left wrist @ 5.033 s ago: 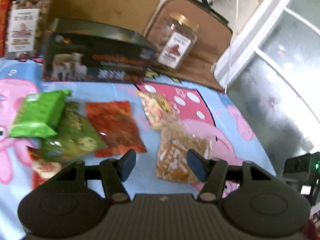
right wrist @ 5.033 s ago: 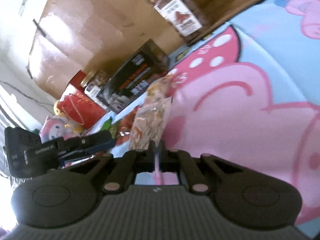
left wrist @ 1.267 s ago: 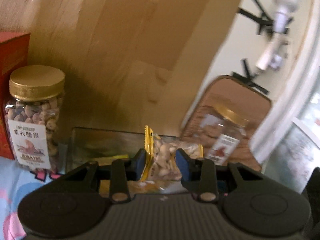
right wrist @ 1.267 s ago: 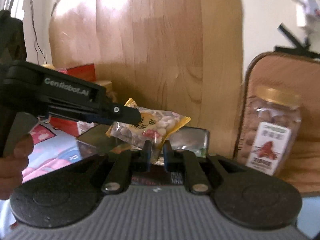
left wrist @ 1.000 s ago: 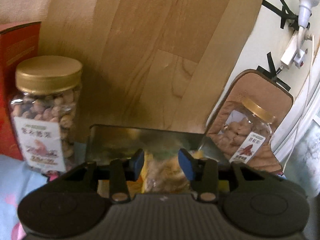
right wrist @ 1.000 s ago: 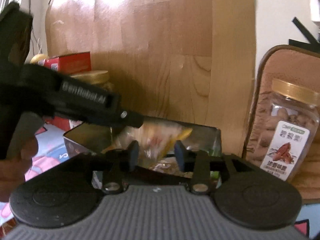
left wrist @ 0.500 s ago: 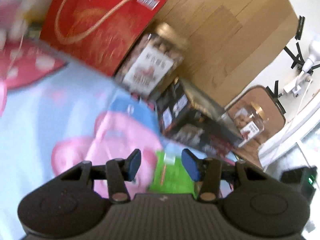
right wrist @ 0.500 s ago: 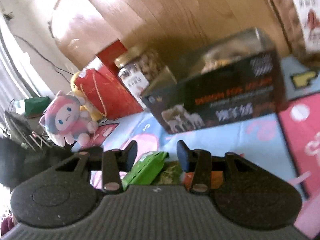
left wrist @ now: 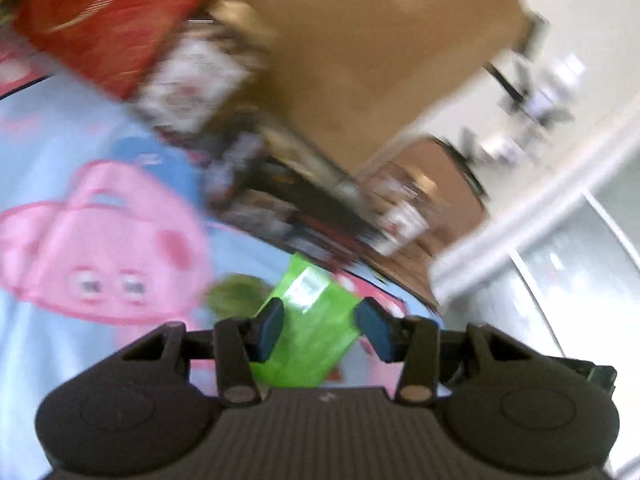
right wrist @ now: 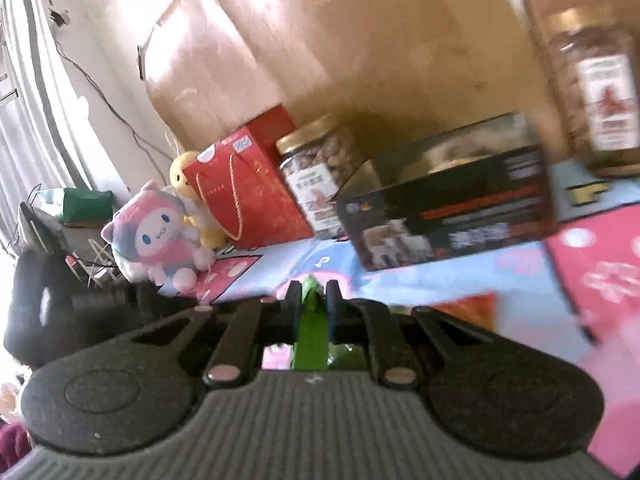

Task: Organize snacks
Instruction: 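Grasp the green snack packet with the left gripper and lift it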

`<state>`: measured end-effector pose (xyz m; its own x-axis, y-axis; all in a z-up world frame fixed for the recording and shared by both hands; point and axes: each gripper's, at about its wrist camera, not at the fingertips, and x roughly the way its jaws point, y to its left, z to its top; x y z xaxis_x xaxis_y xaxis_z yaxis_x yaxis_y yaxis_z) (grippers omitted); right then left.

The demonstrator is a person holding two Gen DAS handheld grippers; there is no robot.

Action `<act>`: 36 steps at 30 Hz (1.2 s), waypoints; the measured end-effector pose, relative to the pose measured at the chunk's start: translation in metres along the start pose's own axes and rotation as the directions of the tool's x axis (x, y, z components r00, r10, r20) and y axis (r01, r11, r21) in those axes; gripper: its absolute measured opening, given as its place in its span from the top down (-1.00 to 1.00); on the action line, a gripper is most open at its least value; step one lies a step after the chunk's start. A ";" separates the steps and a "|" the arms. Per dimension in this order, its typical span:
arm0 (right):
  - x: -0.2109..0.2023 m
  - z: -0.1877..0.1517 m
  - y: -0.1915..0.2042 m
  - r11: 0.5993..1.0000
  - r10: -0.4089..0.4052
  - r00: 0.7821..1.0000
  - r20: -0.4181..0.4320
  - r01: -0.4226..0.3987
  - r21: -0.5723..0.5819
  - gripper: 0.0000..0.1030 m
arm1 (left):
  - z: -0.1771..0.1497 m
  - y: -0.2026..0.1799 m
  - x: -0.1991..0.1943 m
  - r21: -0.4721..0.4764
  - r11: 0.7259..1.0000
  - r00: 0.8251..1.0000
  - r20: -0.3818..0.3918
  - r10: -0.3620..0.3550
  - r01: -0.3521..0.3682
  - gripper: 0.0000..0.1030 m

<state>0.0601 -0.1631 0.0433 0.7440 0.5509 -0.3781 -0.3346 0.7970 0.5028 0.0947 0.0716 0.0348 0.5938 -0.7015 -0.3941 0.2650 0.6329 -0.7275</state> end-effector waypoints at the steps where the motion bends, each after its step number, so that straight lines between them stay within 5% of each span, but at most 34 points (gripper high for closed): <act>1: -0.016 -0.006 -0.003 1.000 -0.028 0.999 0.023 0.028 -0.001 0.73 | -0.004 -0.014 0.004 0.045 0.999 1.000 -0.014 -0.016 0.017 0.17; 5: -0.062 -0.030 -0.024 0.988 -0.151 0.987 0.050 0.150 0.031 0.73 | -0.023 -0.050 0.014 0.185 0.982 0.998 -0.059 -0.034 0.044 0.17; 9: -0.098 -0.052 -0.040 0.988 -0.149 0.989 -0.020 0.149 0.045 0.64 | -0.045 -0.064 0.022 0.251 0.967 0.991 -0.135 -0.013 0.047 0.16; 13: -0.120 -0.065 -0.044 0.986 -0.166 0.986 -0.020 0.166 -0.017 0.16 | -0.064 -0.067 0.027 0.261 0.965 0.982 -0.184 0.037 0.012 0.13; 23: -0.104 -0.083 -0.026 0.947 -0.219 0.972 -0.080 0.192 -0.258 -0.39 | -0.068 -0.073 0.069 0.366 0.929 0.966 -0.218 0.141 -0.053 -0.04; 29: -0.091 -0.091 -0.024 0.901 -0.305 0.950 -0.068 0.265 -0.342 -0.45 | -0.078 -0.078 0.096 0.411 0.910 0.955 -0.249 0.163 -0.048 -0.08; 33: -0.090 -0.091 -0.026 0.904 -0.302 0.952 -0.044 0.271 -0.332 -0.40 | -0.086 -0.084 0.094 0.435 0.899 0.953 -0.250 0.173 -0.049 0.07; 36: -0.092 -0.084 -0.028 0.915 -0.295 0.955 -0.019 0.276 -0.292 -0.28 | -0.079 -0.083 0.087 0.398 0.916 0.956 -0.244 0.163 -0.054 0.07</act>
<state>-0.0473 -0.2157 -0.0014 0.7984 0.2963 -0.5242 -0.2698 0.9543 0.1286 0.0643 -0.0684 0.0165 0.4253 -0.6475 -0.6323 0.5128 0.7481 -0.4212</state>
